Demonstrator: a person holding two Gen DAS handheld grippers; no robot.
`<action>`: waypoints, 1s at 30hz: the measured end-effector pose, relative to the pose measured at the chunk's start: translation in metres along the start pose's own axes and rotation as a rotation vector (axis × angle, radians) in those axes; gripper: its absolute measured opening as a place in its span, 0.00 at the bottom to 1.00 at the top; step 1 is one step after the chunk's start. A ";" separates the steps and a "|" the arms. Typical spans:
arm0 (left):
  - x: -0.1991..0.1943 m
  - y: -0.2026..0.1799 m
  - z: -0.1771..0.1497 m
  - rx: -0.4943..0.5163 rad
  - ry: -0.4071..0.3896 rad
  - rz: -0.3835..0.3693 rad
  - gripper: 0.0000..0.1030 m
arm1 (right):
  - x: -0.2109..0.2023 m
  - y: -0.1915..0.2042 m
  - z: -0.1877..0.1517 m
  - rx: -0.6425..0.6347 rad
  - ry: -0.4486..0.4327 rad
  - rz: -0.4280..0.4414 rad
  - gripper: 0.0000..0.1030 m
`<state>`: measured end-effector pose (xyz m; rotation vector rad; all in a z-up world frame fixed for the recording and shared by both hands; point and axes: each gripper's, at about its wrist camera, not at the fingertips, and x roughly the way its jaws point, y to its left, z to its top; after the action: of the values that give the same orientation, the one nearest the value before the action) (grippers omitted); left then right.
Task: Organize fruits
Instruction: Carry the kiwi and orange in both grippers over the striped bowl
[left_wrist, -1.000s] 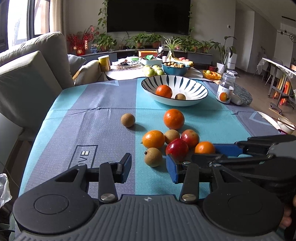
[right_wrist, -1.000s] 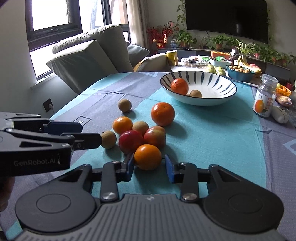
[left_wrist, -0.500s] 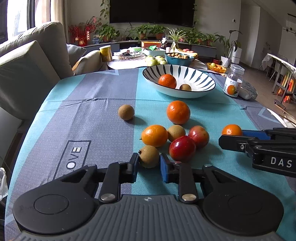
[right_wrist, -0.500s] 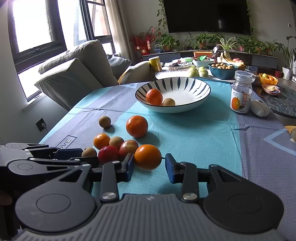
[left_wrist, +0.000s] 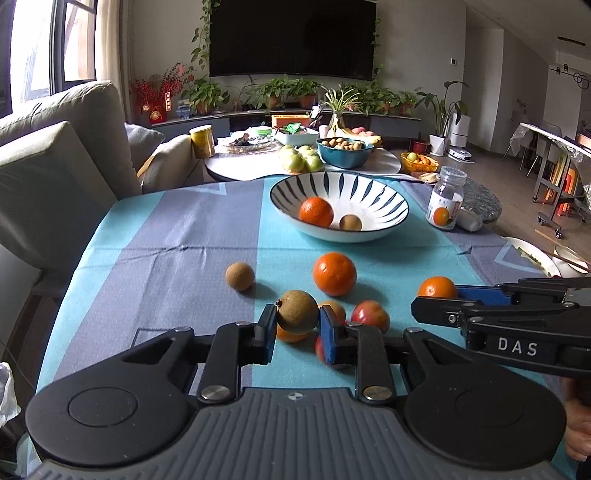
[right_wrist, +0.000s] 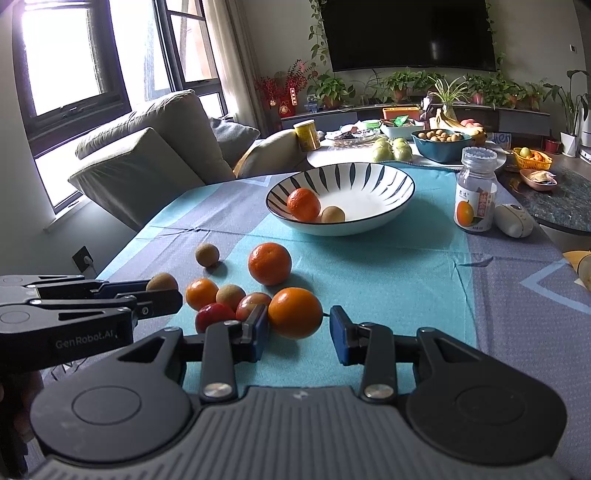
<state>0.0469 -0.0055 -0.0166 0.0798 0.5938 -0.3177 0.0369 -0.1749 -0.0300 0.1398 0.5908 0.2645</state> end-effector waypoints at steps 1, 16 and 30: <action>0.001 -0.001 0.002 0.004 -0.004 -0.003 0.22 | 0.000 -0.001 0.001 0.000 -0.004 0.000 0.76; 0.039 -0.019 0.048 0.067 -0.052 -0.035 0.22 | 0.020 -0.026 0.037 0.029 -0.058 -0.021 0.76; 0.107 -0.025 0.081 0.092 -0.030 -0.070 0.22 | 0.057 -0.055 0.061 0.056 -0.058 -0.052 0.76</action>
<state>0.1663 -0.0717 -0.0095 0.1425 0.5528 -0.4135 0.1286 -0.2141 -0.0215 0.1855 0.5442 0.1930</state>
